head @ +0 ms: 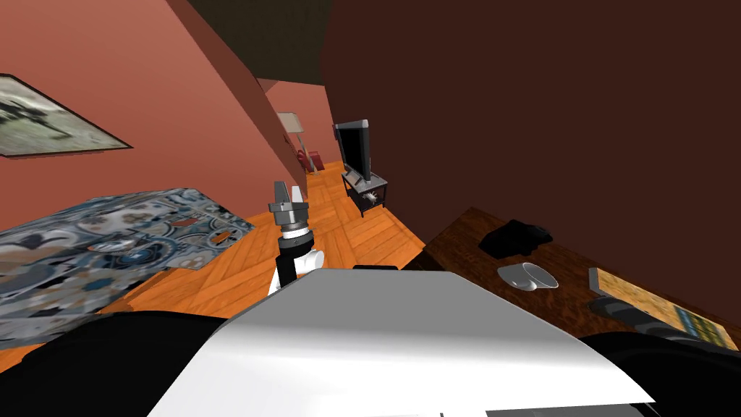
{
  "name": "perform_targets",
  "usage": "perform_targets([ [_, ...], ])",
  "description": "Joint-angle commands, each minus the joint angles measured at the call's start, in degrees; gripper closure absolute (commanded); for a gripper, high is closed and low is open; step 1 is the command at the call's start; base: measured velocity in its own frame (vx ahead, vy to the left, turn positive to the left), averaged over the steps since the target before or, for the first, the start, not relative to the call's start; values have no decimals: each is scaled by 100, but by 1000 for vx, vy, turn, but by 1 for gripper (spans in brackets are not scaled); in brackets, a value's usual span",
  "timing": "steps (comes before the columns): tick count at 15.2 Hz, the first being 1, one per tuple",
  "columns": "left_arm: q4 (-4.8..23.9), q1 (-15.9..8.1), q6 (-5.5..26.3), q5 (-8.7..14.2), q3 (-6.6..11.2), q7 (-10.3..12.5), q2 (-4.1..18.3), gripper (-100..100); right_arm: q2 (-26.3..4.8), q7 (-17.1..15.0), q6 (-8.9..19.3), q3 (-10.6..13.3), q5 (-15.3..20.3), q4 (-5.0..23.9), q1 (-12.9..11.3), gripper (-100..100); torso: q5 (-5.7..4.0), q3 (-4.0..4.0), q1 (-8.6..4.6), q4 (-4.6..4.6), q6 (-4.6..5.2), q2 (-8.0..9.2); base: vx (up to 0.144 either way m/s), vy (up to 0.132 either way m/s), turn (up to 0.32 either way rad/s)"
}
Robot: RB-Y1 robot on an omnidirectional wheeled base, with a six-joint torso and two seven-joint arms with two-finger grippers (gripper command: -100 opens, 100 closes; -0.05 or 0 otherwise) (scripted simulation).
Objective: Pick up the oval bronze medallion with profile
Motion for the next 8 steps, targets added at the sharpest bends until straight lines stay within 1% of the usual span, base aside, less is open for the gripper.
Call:
perform_targets([
  [1,0,0,0,0,0,0,0,0,-42,-133,-18,9,-105,145,114,100,0,0,0,0,0,0,-43,-44,142],
  [2,0,-1,0,0,0,0,0,0,-42,-133,-18,9,-105,145,114,100,3,3,-11,0,-3,8,-64,-67,215],
  [3,0,-1,0,0,0,0,0,0,-85,-265,-36,18,-209,290,228,100,-1,7,-21,2,-4,14,-77,-80,256],
  [5,0,-2,0,0,0,0,1,0,-85,-265,-36,18,-209,290,228,100,-4,12,-39,3,-5,23,-73,-76,245],
  [6,1,-1,0,0,0,0,1,0,-85,-265,-36,18,-209,290,228,100,-7,11,-35,3,-2,19,-21,-22,71],
  [8,0,0,0,0,0,0,0,0,-85,-265,-36,18,-209,290,228,100,-7,3,-13,1,8,5,5,5,-18],
])
